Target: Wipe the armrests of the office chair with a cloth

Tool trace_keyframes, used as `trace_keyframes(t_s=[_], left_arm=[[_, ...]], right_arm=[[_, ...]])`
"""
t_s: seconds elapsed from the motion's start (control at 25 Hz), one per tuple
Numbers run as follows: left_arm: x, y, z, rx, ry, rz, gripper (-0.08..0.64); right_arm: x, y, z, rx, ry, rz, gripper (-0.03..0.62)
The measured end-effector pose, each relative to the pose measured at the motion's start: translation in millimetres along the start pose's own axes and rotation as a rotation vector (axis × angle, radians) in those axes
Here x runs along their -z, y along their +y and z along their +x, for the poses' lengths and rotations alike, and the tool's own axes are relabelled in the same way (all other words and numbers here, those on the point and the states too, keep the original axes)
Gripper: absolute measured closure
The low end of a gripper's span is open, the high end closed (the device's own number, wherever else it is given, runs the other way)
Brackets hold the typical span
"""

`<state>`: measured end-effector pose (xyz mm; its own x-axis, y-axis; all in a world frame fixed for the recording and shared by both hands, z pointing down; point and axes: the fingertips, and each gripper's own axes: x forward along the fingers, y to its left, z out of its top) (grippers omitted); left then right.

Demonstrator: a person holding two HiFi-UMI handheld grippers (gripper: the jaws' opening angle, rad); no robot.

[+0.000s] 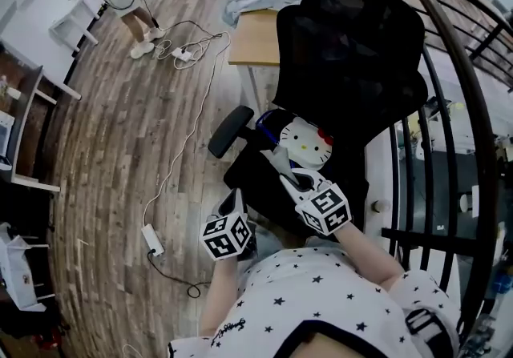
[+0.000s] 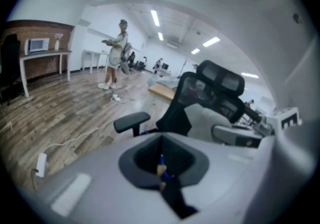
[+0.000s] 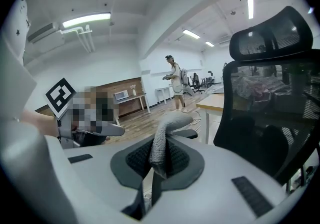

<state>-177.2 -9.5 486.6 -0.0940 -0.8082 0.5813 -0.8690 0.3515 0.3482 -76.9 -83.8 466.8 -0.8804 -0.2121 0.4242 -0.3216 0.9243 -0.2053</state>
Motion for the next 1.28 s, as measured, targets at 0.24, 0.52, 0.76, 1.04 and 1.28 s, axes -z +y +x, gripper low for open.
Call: trace_keyframes(t_s=[0.24, 0.52, 0.76, 1.04, 1.28], left_arm=[[-31, 45, 13, 0.053, 0.033, 0.020, 0.557], [-59, 100, 25, 0.098, 0.070, 0.034, 0.557], [-73, 143, 36, 0.139, 0.099, 0.042, 0.557], [-82, 178, 57, 0.174, 0.149, 0.056, 0.557], [-86, 201, 75, 0.213, 0.199, 0.098, 0.557]], right_arm=[[-30, 8, 45, 0.074, -0.011, 0.008, 0.566], [-53, 13, 101, 0.141, -0.003, 0.005, 0.566], [-59, 24, 145, 0.183, 0.008, 0.019, 0.566], [-67, 8, 185, 0.252, 0.035, 0.004, 0.566], [-71, -17, 211, 0.333, 0.049, 0.023, 0.566]])
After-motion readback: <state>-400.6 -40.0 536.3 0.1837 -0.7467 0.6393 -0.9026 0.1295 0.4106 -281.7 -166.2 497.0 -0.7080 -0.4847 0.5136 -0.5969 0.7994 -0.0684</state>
